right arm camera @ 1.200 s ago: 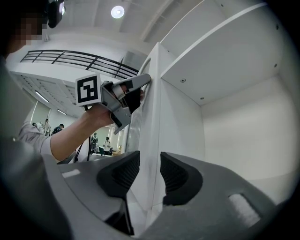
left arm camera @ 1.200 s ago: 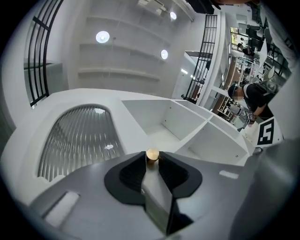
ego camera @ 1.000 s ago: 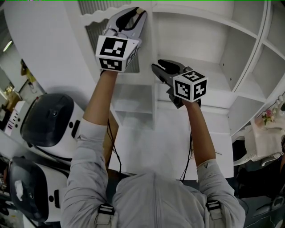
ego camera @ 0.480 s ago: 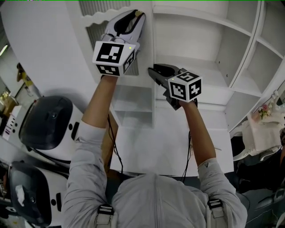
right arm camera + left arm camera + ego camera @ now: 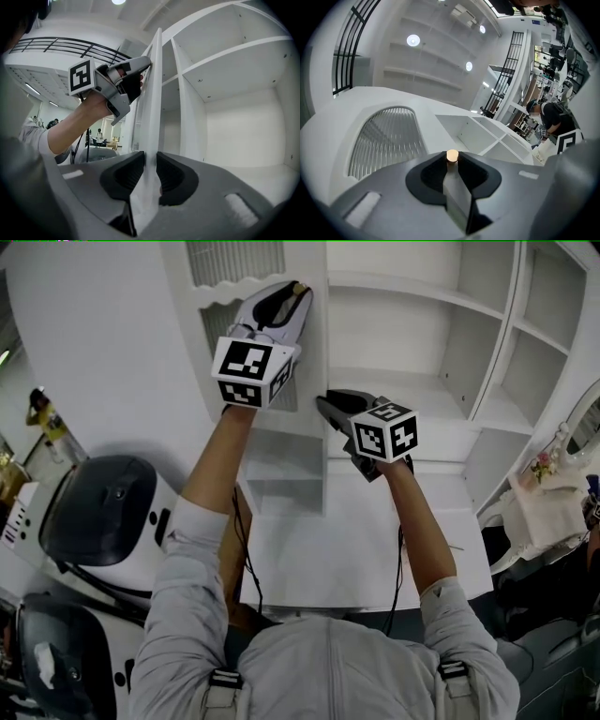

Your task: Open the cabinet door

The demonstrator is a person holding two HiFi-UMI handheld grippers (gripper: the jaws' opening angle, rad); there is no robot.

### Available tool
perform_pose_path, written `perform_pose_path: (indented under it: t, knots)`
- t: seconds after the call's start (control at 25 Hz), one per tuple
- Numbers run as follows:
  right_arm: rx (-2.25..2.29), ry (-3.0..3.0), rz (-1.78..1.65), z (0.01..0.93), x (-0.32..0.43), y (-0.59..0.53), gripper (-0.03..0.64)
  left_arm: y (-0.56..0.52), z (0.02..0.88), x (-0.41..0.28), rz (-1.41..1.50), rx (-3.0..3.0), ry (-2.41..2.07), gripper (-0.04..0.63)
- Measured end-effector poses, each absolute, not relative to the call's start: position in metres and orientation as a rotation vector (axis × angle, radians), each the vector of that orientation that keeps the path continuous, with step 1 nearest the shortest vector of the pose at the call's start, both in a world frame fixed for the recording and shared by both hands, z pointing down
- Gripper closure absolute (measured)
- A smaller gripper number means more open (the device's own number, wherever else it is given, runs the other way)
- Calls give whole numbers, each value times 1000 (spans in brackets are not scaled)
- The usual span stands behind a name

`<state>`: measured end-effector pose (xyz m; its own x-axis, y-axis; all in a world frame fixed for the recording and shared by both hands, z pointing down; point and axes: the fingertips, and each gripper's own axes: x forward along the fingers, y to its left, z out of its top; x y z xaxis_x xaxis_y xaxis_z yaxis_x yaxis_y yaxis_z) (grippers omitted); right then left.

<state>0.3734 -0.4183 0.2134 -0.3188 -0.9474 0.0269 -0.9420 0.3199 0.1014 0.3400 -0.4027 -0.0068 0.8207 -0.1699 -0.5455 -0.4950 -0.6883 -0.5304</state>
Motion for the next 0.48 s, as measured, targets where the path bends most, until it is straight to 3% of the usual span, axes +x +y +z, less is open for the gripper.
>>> perform_pose_path:
  t: [0.48]
  knots:
    - [1866, -2405, -61, 215, 342, -386, 538, -376, -6, 308, 633, -2309, 390, 505]
